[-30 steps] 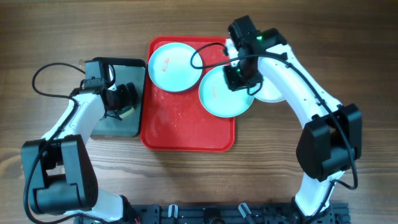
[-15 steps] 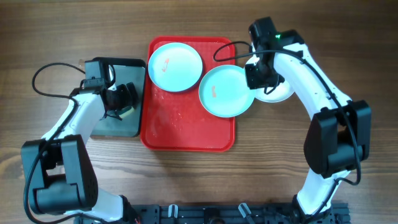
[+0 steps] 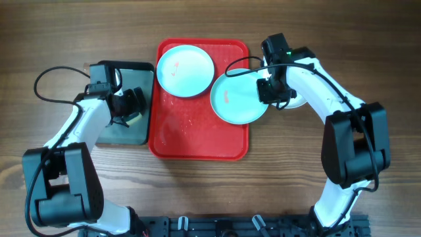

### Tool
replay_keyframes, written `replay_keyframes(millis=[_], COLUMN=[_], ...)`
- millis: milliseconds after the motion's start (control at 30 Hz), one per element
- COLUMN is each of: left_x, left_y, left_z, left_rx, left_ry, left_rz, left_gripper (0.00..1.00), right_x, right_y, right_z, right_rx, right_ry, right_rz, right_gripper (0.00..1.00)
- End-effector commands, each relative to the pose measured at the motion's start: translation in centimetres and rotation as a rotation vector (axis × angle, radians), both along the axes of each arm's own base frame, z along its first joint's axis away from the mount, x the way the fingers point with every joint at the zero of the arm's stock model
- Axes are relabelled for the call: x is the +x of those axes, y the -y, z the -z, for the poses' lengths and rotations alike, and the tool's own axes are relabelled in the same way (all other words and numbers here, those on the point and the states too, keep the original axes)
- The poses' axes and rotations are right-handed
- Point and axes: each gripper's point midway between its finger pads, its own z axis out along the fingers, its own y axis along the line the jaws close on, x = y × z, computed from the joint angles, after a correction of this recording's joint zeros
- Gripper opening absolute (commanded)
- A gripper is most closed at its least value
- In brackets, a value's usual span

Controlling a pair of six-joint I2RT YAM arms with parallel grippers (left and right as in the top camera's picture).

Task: Clean dirty plates on tray and stack at the side
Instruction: 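Grip the teal plate rim and drag it toward the tray center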

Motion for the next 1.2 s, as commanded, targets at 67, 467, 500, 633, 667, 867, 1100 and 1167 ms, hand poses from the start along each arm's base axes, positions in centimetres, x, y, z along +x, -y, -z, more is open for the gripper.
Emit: replay_keyframes(millis=[67,467,500,633,667,867,1100,1167], left_x=[-0.3,-0.3,-0.3,-0.3,-0.3,-0.3,-0.3,-0.3], left_y=[-0.3,-0.3,-0.3,-0.3,-0.3,-0.3,-0.3,-0.3], left_z=[0.4,0.4,0.4,0.4,0.4,0.4,0.4,0.4], left_rx=[0.012,0.012,0.012,0.012,0.012,0.012,0.012,0.012], left_ry=[-0.013,-0.013,-0.013,-0.013,-0.013,-0.013,-0.013,-0.013], left_rz=[-0.007,-0.006,-0.007,-0.007,-0.007,-0.007,-0.006,-0.006], left_gripper=[1.00,1.00,1.00,1.00,1.00,1.00,1.00,1.00], right_x=[0.6,1.9,1.8,1.6,1.5,-0.1,-1.4,-1.9], right_y=[-0.6,-1.0,-0.9,-0.9,-1.0,-4.4,-6.0,-6.7], right_z=[-0.6,-0.6,-0.6,-0.7,-0.8,-1.6,-1.5,-1.3], right_rx=[0.029,0.048,0.048,0.046,0.050,0.254,0.281,0.281], right_ry=[0.041,0.095,0.093,0.083,0.074,-0.004,-0.050,-0.062], right_rz=[-0.001,0.025,0.024,0.024,0.023,-0.005,0.021,0.037], right_gripper=[0.24,0.04,0.04,0.04,0.04,0.04,0.04,0.04])
